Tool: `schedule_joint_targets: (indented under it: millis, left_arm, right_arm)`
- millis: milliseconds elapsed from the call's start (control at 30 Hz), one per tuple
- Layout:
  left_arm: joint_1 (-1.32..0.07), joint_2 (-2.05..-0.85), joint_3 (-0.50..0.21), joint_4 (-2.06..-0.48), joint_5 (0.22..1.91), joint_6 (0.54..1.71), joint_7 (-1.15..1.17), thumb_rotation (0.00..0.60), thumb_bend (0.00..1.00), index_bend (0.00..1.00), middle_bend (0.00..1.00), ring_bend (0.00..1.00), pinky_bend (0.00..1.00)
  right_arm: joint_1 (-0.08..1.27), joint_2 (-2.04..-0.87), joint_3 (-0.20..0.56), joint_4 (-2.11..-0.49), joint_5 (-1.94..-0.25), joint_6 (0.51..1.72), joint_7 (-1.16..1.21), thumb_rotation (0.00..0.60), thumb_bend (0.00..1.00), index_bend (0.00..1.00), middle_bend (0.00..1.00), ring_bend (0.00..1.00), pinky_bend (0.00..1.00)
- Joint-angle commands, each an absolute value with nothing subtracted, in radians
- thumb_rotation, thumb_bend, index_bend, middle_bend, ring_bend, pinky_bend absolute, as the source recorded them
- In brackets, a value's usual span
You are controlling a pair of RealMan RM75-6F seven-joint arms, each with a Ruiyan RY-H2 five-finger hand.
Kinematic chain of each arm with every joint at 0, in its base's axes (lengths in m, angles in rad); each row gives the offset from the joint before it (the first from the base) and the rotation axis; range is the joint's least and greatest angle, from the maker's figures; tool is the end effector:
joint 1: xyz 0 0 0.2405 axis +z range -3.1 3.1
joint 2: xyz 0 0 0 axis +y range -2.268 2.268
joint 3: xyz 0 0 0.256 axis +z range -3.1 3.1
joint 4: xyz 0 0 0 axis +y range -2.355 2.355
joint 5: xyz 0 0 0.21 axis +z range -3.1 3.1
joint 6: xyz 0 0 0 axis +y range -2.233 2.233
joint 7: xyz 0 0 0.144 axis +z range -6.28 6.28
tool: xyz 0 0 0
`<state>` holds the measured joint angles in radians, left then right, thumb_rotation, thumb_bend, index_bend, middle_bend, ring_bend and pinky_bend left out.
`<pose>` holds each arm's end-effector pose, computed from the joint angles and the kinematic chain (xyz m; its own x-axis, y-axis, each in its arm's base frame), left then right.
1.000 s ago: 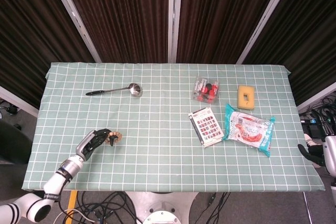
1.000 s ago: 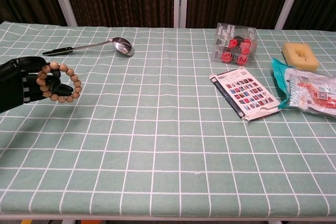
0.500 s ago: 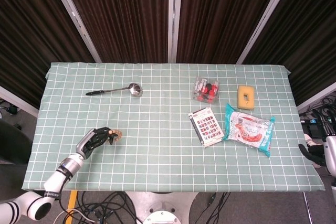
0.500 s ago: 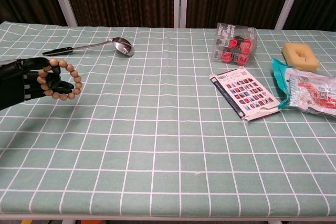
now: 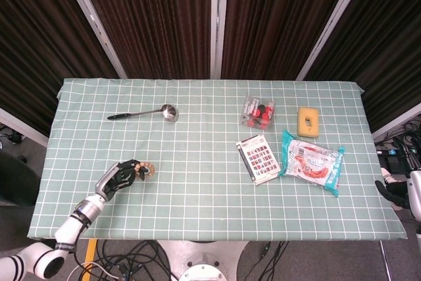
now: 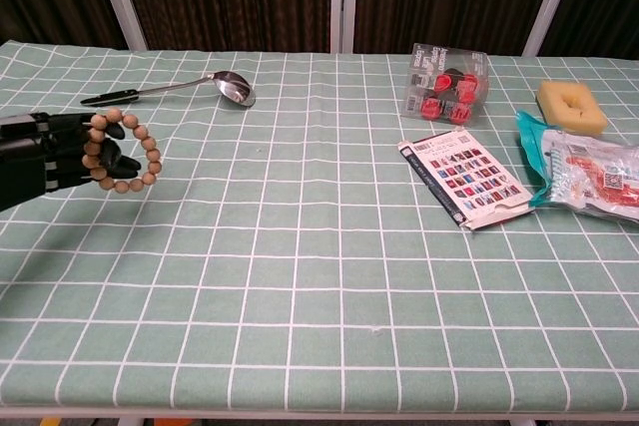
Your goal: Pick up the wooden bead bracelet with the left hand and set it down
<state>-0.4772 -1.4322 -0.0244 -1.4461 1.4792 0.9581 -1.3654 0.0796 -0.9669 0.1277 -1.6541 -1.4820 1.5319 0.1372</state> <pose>-0.2447 0.2665 -0.0011 -0.7974 0.4351 0.4182 0.5742 0.3338 0.7476 -0.3032 -0.1944 0.2217 0.3596 0.1271 0.9244 -0.9315 -0.0095 0.3637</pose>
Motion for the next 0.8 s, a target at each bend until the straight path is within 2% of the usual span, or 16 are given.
schedule_joint_targets:
  millis: [33,67,133,200,267,367,467,633,800]
  left_arm:
    - [-0.475,-1.432,-0.026,-1.444,1.484,0.969,-1.373,0.600,0.70,0.37,0.48,0.24,0.14]
    - [-0.473,-1.433,-0.028,-1.443,1.483,0.974,-1.377,0.590,0.70,0.36,0.47,0.24,0.14]
    - [-0.471,-1.433,-0.038,-1.440,1.475,0.986,-1.381,0.510,0.69,0.36,0.46,0.23,0.14]
    - [-0.474,-1.427,-0.055,-1.431,1.467,0.994,-1.372,0.402,0.68,0.36,0.45,0.23,0.14]
    - [-0.475,-1.428,-0.064,-1.418,1.461,1.004,-1.340,0.347,0.67,0.36,0.45,0.23,0.14]
    - [-0.472,-1.444,-0.074,-1.374,1.451,1.031,-1.207,0.267,0.66,0.36,0.45,0.23,0.14]
    - [-0.466,-1.482,-0.080,-1.314,1.435,1.073,-0.970,0.188,0.62,0.36,0.42,0.21,0.14]
    - [-0.458,-1.515,-0.074,-1.271,1.434,1.138,-0.579,0.177,0.50,0.32,0.33,0.14,0.14]
    - [-0.436,-1.515,-0.092,-1.304,1.440,1.235,-0.344,0.178,0.31,0.28,0.29,0.11,0.13]
  right_arm:
    - [0.079,-0.967,0.128,-1.654,-1.482,1.532,0.138,0.600,0.13,0.05,0.18,0.00,0.00]
    - [0.079,-0.968,0.127,-1.653,-1.482,1.532,0.138,0.600,0.13,0.05,0.18,0.00,0.00]
    - [0.078,-0.968,0.127,-1.653,-1.482,1.533,0.138,0.600,0.13,0.05,0.18,0.00,0.00]
    - [0.077,-0.968,0.127,-1.653,-1.482,1.534,0.139,0.600,0.13,0.05,0.18,0.00,0.00]
    - [0.076,-0.968,0.126,-1.652,-1.483,1.534,0.140,0.600,0.13,0.05,0.18,0.00,0.00]
    - [0.075,-0.969,0.124,-1.650,-1.483,1.533,0.144,0.600,0.13,0.05,0.18,0.00,0.00]
    - [0.073,-0.971,0.121,-1.646,-1.483,1.532,0.148,0.600,0.13,0.05,0.18,0.00,0.00]
    - [0.069,-0.973,0.117,-1.638,-1.482,1.531,0.154,0.600,0.13,0.05,0.18,0.00,0.00]
    - [0.065,-0.976,0.113,-1.630,-1.481,1.530,0.163,0.600,0.13,0.05,0.18,0.00,0.00]
